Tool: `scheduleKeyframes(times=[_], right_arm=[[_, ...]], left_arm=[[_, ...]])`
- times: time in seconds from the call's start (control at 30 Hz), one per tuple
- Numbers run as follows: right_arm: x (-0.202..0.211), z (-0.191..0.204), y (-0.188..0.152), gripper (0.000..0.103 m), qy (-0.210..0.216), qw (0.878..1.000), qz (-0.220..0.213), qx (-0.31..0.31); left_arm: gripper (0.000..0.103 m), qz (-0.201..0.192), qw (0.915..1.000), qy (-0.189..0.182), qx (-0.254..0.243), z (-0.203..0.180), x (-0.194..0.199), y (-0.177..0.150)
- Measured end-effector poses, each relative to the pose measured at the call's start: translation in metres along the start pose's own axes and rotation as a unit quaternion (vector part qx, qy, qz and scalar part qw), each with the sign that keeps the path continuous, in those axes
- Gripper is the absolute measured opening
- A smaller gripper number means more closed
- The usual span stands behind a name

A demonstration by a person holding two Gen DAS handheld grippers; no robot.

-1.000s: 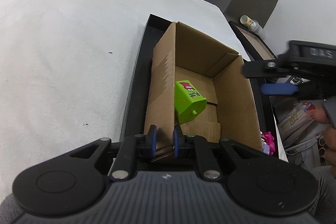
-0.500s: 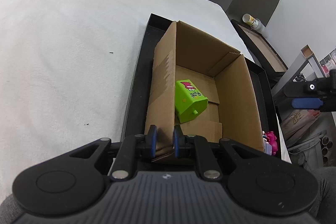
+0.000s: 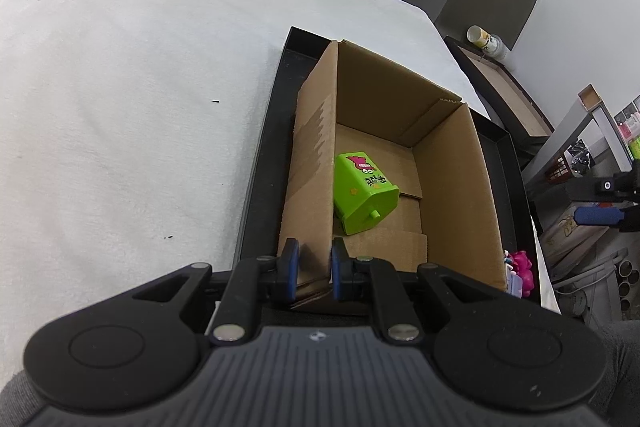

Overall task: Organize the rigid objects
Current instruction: 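Move the right tool to the lavender plug adapter and grasp it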

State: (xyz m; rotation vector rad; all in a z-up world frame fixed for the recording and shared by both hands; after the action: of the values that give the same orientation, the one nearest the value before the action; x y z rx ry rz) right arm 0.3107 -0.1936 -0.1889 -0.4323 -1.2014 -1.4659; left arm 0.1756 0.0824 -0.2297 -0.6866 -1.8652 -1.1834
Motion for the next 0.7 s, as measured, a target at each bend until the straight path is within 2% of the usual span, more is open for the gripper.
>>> scheduleKeyframes(times=[0.33,0.7], right_arm=[[-0.002,-0.043,-0.006,0.079,-0.018,0.999,0.008,-0.046],[-0.027,-0.083,-0.034,0.078,-0.047,0.990,0.054,-0.121]], left_arm=[[0.014,0.001,1.0000,0.006,-0.001,-0.001,-0.001,0.000],[0.014,0.001,1.0000,0.009,0.000,-0.002,-0.002,0.000]])
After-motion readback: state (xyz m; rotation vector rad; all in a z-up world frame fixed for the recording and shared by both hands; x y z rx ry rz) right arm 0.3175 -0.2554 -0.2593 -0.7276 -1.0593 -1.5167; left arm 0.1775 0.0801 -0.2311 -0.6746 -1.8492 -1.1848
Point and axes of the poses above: each gripper's, at about its wrist camera, not at the fingertips, and x roughly against the way its jaws point, z to its left, y to its top, the point moved 6 cm from there along -x, roughly the way its jaws point, and after that the axes turned 11 degrees about y, right-handed, at the moved point
